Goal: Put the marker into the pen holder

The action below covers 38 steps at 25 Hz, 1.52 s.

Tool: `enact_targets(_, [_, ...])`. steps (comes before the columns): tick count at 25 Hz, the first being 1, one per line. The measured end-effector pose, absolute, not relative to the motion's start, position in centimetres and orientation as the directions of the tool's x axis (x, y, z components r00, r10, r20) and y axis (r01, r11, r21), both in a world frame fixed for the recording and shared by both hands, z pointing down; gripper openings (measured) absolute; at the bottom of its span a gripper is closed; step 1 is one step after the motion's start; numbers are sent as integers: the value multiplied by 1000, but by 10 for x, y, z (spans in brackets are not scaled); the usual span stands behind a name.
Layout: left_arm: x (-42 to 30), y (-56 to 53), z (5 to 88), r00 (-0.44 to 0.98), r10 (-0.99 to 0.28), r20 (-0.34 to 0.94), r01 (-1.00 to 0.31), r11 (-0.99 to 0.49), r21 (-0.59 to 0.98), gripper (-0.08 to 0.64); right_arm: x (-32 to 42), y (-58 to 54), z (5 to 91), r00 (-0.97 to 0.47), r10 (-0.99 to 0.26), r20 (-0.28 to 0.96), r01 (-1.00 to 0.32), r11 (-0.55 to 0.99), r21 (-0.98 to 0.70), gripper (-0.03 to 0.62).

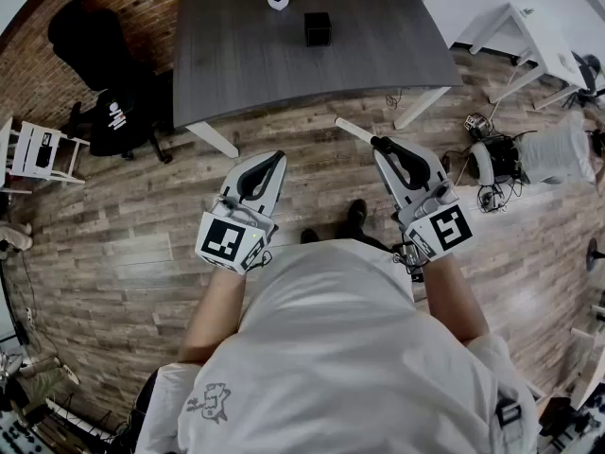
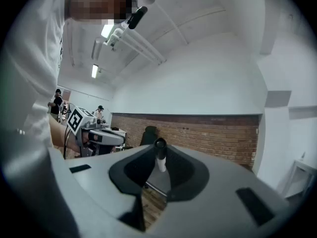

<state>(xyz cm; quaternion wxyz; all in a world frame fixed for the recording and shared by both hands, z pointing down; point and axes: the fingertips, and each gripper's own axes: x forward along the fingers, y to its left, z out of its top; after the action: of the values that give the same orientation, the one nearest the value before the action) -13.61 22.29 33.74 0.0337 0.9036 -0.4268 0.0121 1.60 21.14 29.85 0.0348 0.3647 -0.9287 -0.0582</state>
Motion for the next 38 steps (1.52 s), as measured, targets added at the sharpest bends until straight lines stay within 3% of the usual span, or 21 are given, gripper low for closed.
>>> enact_targets(21, [-103, 194, 348, 605, -790, 101, -796, -603, 54, 11, 52, 172, 306, -752, -658, 35, -652, 750, 110, 72])
enact_targets(38, [4, 93, 350, 560, -816, 143, -827, -562, 35, 11, 149, 72, 315, -809, -588, -3, -586, 806, 83, 72])
